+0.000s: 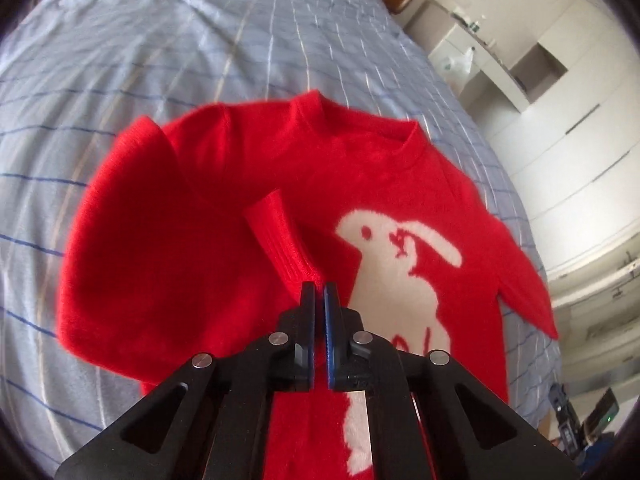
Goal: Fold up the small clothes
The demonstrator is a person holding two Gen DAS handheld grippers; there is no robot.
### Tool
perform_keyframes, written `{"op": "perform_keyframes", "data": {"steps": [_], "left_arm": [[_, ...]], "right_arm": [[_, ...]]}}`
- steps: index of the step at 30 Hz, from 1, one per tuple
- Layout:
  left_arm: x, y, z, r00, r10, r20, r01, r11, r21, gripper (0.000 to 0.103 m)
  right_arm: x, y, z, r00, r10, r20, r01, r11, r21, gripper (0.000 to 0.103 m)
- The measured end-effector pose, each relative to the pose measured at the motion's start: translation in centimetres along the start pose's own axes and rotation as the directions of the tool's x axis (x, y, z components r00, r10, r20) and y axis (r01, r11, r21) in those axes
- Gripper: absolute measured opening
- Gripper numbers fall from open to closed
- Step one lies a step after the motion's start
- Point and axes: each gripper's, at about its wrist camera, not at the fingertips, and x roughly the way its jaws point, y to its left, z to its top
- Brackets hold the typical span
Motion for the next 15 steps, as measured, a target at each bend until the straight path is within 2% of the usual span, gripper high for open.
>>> {"op": "perform_keyframes", "data": {"steps": [3, 5, 6, 8, 9, 11, 12, 13, 14, 15], "left_arm": [[-5.6, 2.6, -0.2, 0.988, 0.020, 0.156, -0.007, 0.997, -0.082, 0.002], [-9.9, 5.8, -0.6, 0.961, 0.098, 0.257, -0.059, 0.986, -0.156, 0.002], [-11.8, 7.7, -1.0, 0.943, 0.157, 0.294, -0.099, 0.974, -0.202, 0.002], [-14.7, 11.9, -2.3, 0.895, 0.299, 0.332, -0.197, 0.931, -0.309, 0.002], [-15.8, 14.1, -3.2, 0.870, 0.366, 0.331, -0.239, 0.899, -0.367, 0.002], [-16.7, 18.0, -5.3, 0.815, 0.496, 0.300, -0.325, 0.819, -0.472, 0.002], [-16.7, 19.7, -6.4, 0.796, 0.540, 0.274, -0.354, 0.782, -0.513, 0.002], [-16.4, 21.3, -7.6, 0.785, 0.570, 0.243, -0.376, 0.750, -0.544, 0.002], [-16.0, 22.7, -8.5, 0.787, 0.578, 0.216, -0.379, 0.729, -0.570, 0.002], [-15.4, 23.7, -9.4, 0.798, 0.570, 0.194, -0.370, 0.718, -0.590, 0.002]], "right_arm": [[-0.6, 0.9, -0.8, 1.000, 0.002, 0.026, -0.002, 1.000, -0.013, 0.030], [-0.7, 1.1, -1.1, 0.999, -0.008, 0.044, 0.009, 1.000, -0.024, 0.031], [-0.8, 1.3, -1.3, 0.999, -0.013, 0.052, 0.014, 1.000, -0.028, 0.030], [-0.8, 1.5, -1.8, 0.998, -0.018, 0.058, 0.019, 1.000, -0.022, 0.030], [-0.6, 1.5, -1.9, 0.999, -0.016, 0.052, 0.017, 1.000, -0.013, 0.031], [-0.3, 1.6, -2.4, 0.999, -0.016, 0.040, 0.016, 1.000, 0.000, 0.031], [-0.2, 1.7, -2.6, 0.999, -0.014, 0.036, 0.014, 1.000, 0.004, 0.031], [0.0, 1.7, -2.7, 0.999, -0.011, 0.032, 0.011, 1.000, 0.008, 0.031], [0.2, 1.8, -2.9, 1.000, -0.010, 0.028, 0.009, 1.000, 0.012, 0.031], [0.2, 1.8, -3.0, 1.000, -0.010, 0.026, 0.009, 1.000, 0.014, 0.031]]}}
